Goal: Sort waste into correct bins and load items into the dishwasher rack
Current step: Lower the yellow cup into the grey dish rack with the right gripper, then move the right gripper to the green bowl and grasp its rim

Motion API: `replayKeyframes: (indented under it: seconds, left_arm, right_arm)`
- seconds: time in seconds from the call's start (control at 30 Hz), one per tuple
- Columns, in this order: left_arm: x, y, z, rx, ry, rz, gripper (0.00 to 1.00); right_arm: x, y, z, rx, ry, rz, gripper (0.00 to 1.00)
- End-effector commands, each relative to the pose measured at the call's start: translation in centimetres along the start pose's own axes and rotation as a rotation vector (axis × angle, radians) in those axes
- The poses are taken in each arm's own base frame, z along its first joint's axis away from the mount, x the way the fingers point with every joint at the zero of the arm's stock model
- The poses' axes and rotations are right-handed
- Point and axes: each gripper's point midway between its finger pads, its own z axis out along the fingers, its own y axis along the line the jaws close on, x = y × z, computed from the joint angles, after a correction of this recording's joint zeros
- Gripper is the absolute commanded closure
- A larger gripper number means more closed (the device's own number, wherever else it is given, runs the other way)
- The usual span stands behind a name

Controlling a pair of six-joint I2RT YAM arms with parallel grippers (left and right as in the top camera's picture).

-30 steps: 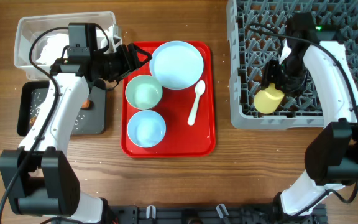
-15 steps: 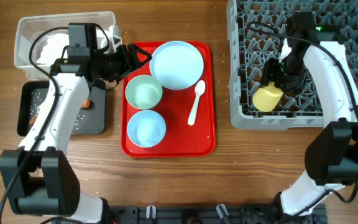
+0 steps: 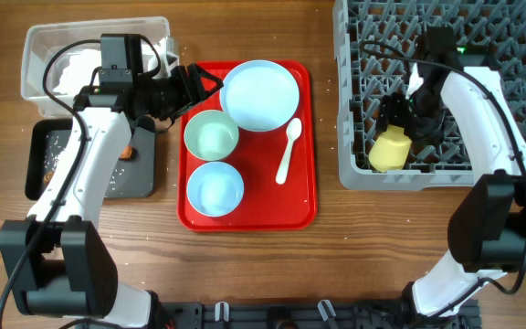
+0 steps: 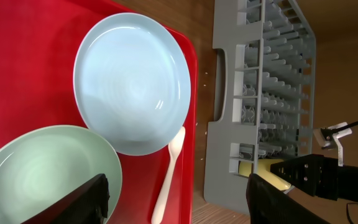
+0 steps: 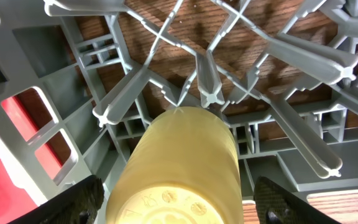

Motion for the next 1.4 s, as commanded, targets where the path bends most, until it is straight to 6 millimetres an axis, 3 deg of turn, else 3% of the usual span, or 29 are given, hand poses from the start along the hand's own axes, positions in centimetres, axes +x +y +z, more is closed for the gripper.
replayKeyframes:
  seconds: [0.0, 0.13, 0.37, 0.43, 0.53, 0.77, 0.87, 1.07, 1.23, 1.37]
  left_arm:
    - [-0.1, -0.2, -0.1, -0.004, -0.008, 0.032, 0.3]
    - [-0.1, -0.2, -0.1, -0.004, -0.008, 0.032, 0.3]
    - [0.6, 0.0, -0.1, -0.012, 0.019, 0.075, 0.27]
    - [1.1, 0.3, -0.1, -0.021, 0.04, 0.103, 0.25]
    - [1.9, 0.7, -0.2, -0.033, 0.072, 0.138, 0.12]
    - [4.0, 1.6, -0.6, -0.06, 0.151, 0.216, 0.06]
    - [5.0, 3.0, -1.2, -0.142, 0.195, 0.24, 0.04]
    - [4.5, 4.1, -3.6, -0.254, 0.155, 0.25, 0.15]
    - [1.5, 3.3, -8.8, -0.272, -0.013, 0.246, 0.16]
    - [-0.2, 5.4, -12.3, -0.362, -0.132, 0.126, 0.12]
  right_arm:
    - [0.0, 0.1, 0.7, -0.006, 0.015, -0.013, 0.19]
    - [-1.0, 0.6, -1.4, -0.025, -0.034, -0.031, 0.19]
    - [-3.1, 2.5, -9.6, -0.112, -0.238, -0.086, 0.1]
    - [-3.1, 4.2, -10.9, -0.202, -0.268, -0.162, 0.1]
    - [-2.5, 7.9, -12.0, -0.391, -0.278, -0.285, 0.1]
    - [-1.7, 13.0, -12.3, -0.436, -0.316, -0.424, 0.1]
    - [-1.0, 15.6, -12.5, -0.456, -0.334, -0.477, 0.11]
    - [-1.3, 19.1, -11.9, -0.467, -0.366, -0.474, 0.12]
    - [-0.6, 23.1, -8.7, -0.49, -0.295, -0.455, 0.16]
    - [0.9, 27.0, -4.5, -0.495, -0.207, -0.442, 0.21]
